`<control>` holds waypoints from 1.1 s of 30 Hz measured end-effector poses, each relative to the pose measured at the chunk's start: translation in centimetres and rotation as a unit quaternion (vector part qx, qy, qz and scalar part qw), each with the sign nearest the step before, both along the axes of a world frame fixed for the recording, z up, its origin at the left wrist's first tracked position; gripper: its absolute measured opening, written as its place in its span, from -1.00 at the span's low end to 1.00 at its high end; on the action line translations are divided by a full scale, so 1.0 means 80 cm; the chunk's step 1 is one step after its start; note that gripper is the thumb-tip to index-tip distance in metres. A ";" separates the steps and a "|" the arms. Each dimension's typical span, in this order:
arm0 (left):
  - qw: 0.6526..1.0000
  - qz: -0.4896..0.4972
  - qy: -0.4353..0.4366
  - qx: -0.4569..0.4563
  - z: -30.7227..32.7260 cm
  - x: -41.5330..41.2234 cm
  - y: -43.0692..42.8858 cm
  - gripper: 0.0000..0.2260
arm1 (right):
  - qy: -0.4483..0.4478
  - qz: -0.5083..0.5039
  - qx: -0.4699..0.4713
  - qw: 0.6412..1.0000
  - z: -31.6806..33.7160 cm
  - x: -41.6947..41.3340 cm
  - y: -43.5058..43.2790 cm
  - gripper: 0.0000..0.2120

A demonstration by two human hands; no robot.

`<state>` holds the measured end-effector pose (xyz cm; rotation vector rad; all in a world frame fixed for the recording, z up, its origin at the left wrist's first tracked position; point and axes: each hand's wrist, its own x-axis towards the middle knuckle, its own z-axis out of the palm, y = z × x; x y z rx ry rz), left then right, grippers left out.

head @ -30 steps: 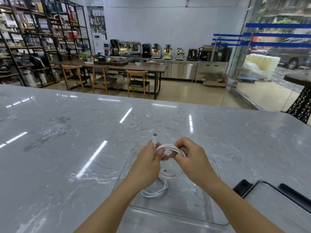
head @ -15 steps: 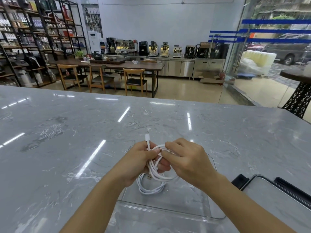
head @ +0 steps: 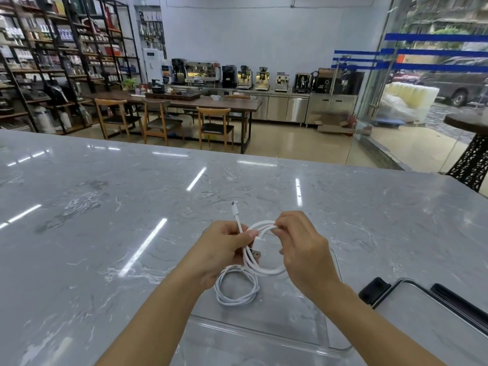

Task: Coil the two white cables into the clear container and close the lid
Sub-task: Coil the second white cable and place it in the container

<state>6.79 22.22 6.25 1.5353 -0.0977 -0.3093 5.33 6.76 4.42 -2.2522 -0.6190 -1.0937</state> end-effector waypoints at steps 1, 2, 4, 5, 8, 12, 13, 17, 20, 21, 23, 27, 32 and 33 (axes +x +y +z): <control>1.000 0.002 0.010 -0.025 -0.001 0.001 0.001 -0.82 | 0.013 0.007 0.022 1.000 0.000 0.000 0.000 -0.89; 0.999 0.006 0.017 -0.047 -0.002 0.002 0.001 -0.83 | 0.024 0.014 0.043 0.999 -0.001 -0.001 0.000 -0.92; 0.997 0.016 0.023 -0.073 -0.004 0.003 0.001 -0.83 | 0.037 0.021 0.076 0.996 -0.003 -0.001 0.001 -0.95; 0.996 0.018 0.025 -0.084 -0.004 0.003 0.001 -0.82 | 0.036 0.024 0.090 0.995 -0.003 -0.002 0.001 -0.96; 0.992 0.023 0.035 -0.121 -0.001 0.003 -0.003 -0.85 | 0.041 0.035 0.133 0.990 -0.005 -0.003 0.001 -0.96; 0.985 0.025 0.065 -0.160 0.002 0.000 -0.005 -0.88 | 0.087 0.055 0.214 0.972 -0.005 -0.007 0.003 -0.92; 0.982 0.020 0.078 -0.171 0.002 0.000 -0.005 -0.88 | 0.112 0.061 0.238 0.963 -0.005 -0.008 0.004 -0.90; 0.988 0.041 0.072 -0.129 -0.005 -0.002 -0.004 -0.89 | 0.202 0.057 0.245 0.947 -0.002 -0.005 0.004 -0.86; 0.995 0.073 -0.054 0.035 -0.012 -0.007 -0.004 -0.89 | 0.282 0.045 0.281 0.916 -0.003 -0.002 0.003 -0.84; 0.987 0.067 -0.104 0.102 -0.014 -0.009 -0.004 -0.88 | 0.303 0.042 0.287 0.908 -0.004 -0.001 0.004 -0.82; 0.963 0.038 -0.172 0.206 -0.016 -0.013 -0.008 -0.88 | 0.326 0.031 0.270 0.906 -0.006 0.000 0.003 -0.80; 0.986 0.006 -0.110 0.124 -0.020 -0.015 -0.005 -0.85 | 0.367 0.020 0.258 0.893 -0.005 0.000 -0.003 -0.85; 0.999 0.018 0.026 0.019 -0.021 -0.010 0.004 -0.62 | 0.400 -0.048 0.183 0.897 -0.006 -0.005 -0.008 -0.83; 0.998 0.027 0.024 0.045 -0.021 -0.007 0.005 -0.59 | 0.397 -0.059 0.163 0.901 -0.005 -0.005 -0.009 -0.83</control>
